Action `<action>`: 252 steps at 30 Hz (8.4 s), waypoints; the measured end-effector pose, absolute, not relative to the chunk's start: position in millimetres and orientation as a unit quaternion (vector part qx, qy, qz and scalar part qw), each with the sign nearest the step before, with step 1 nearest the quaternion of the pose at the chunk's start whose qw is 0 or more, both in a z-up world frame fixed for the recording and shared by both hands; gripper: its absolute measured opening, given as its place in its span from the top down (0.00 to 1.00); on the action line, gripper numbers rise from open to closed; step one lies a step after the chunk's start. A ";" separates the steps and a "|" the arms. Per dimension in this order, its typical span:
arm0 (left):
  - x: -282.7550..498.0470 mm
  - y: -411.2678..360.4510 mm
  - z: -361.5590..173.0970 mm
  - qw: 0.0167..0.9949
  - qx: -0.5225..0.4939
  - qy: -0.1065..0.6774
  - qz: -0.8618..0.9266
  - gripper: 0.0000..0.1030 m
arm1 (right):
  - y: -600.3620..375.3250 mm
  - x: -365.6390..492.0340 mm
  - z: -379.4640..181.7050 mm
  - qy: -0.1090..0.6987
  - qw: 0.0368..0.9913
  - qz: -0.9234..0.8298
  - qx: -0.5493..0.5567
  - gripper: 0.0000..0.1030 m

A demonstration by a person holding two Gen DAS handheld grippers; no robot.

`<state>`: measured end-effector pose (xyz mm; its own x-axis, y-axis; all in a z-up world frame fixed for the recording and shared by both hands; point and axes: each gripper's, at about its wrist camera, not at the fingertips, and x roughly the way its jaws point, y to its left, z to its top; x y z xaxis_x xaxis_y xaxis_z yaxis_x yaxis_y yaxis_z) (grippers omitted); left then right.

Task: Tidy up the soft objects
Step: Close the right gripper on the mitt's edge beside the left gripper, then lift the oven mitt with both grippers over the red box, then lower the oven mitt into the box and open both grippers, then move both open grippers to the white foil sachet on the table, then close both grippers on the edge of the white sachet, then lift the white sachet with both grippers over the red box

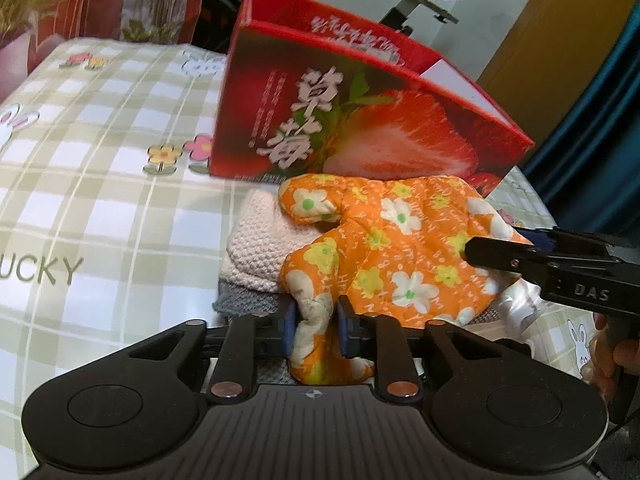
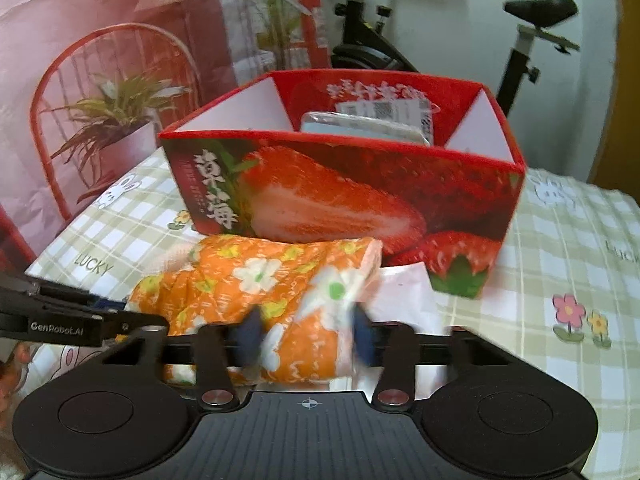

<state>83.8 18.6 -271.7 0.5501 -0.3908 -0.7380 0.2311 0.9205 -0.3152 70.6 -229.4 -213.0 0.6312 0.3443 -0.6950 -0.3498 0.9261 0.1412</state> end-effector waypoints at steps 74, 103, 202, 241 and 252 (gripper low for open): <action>256.9 -16.1 -188.2 0.916 -0.017 0.365 -0.167 0.79 | -241.6 268.1 -172.2 0.357 0.920 0.162 -0.017 0.86; 192.9 -6.2 -160.9 0.927 0.027 0.343 -0.150 0.00 | -250.9 201.8 -149.2 0.341 0.930 0.136 -0.021 0.00; 107.5 -19.7 -222.3 0.879 -0.065 0.423 -0.211 0.38 | -273.1 64.6 -222.0 0.415 0.885 0.208 0.028 0.43; 122.4 -69.3 -268.4 0.840 -0.092 0.458 -0.275 0.52 | -269.4 61.2 -239.8 0.401 0.884 0.238 0.042 0.56; 111.5 -64.1 -247.4 0.848 -0.096 0.429 -0.295 0.53 | -268.9 48.2 -222.8 0.370 0.901 0.222 0.041 0.57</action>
